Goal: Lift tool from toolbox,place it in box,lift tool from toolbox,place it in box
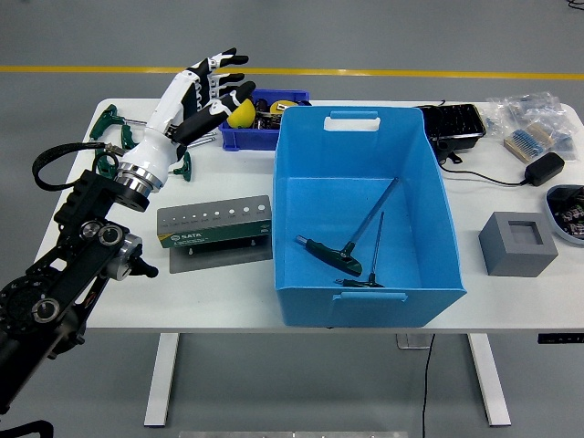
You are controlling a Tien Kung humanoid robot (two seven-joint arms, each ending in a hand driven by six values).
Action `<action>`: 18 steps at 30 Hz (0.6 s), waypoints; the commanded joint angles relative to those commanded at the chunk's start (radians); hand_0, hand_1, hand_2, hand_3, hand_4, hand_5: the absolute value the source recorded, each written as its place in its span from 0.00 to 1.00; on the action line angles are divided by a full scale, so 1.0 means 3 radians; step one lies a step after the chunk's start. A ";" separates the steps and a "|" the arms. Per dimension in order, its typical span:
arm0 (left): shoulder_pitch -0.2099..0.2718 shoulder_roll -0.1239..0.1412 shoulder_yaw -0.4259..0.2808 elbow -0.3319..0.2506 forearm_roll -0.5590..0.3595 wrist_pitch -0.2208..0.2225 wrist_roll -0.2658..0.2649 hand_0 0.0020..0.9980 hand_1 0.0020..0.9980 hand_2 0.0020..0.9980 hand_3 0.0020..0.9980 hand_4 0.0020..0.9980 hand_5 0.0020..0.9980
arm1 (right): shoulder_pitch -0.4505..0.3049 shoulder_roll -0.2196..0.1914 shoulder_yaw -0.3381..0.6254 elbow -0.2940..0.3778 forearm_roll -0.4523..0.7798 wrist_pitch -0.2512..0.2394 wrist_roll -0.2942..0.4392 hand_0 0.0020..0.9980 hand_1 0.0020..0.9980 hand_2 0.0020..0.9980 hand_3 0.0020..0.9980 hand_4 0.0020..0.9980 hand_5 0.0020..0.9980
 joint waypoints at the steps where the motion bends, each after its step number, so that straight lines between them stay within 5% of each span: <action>1: 0.0091 -0.0025 -0.0107 -0.0058 -0.0152 -0.0036 0.0056 0.66 0.69 0.88 0.73 0.91 0.67 | 0.0001 0.0000 -0.0006 -0.0001 0.0011 0.0001 0.0005 0.68 0.64 0.72 0.56 0.80 0.72; 4: 0.0317 -0.0066 -0.0339 -0.0167 -0.0554 -0.0098 0.0157 0.65 0.68 0.86 0.74 0.90 0.69 | 0.0002 0.0003 -0.0019 -0.0004 0.0030 0.0003 0.0014 0.68 0.64 0.72 0.56 0.80 0.72; 8: 0.0622 -0.0091 -0.0578 -0.0253 -0.0732 -0.0163 0.0194 0.65 0.67 0.83 0.75 0.91 0.73 | -0.0005 0.0008 -0.0038 -0.0009 0.0070 0.0007 0.0030 0.68 0.64 0.71 0.56 0.80 0.72; 18: 0.1008 -0.0056 -0.0602 -0.0184 -0.0901 -0.0228 -0.0017 0.67 0.69 0.84 0.75 0.90 0.75 | -0.0006 0.0014 -0.0021 -0.0013 0.0030 0.0006 0.0018 0.68 0.64 0.71 0.56 0.80 0.72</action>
